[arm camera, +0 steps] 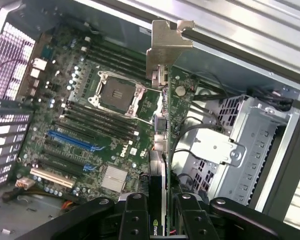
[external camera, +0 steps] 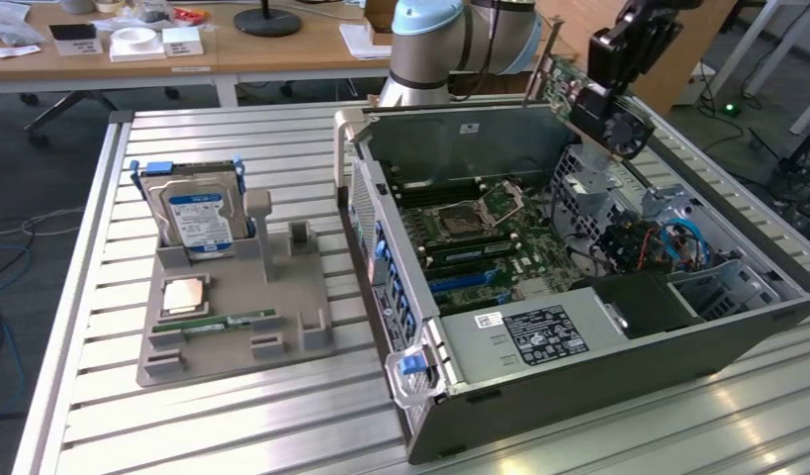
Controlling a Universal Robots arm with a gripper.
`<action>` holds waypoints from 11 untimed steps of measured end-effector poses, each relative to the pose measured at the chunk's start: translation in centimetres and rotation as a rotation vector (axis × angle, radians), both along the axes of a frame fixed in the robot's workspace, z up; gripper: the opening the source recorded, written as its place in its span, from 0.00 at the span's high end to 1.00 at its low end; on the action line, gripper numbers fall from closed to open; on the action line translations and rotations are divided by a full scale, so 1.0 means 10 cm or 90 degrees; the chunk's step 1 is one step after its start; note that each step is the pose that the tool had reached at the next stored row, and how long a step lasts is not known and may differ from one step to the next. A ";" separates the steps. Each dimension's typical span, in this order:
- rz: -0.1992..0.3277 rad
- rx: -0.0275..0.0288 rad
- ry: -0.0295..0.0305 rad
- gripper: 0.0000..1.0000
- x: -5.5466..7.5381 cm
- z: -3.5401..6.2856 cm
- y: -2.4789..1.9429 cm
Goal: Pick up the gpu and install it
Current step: 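Insert the gpu into the slot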
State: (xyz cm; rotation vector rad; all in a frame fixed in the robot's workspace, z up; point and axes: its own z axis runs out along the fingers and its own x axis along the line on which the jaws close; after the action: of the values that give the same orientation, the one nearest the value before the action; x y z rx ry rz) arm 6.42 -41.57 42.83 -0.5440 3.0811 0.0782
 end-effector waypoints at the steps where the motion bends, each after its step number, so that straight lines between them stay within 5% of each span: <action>1: 0.009 -0.0001 0.0000 0.74 0.00 0.000 0.000; 11: 0.106 -0.0005 0.0000 0.74 0.00 -0.001 0.000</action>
State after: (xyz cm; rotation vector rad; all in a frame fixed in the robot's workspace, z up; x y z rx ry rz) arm 6.42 -41.57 42.82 -0.7983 3.0297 0.0783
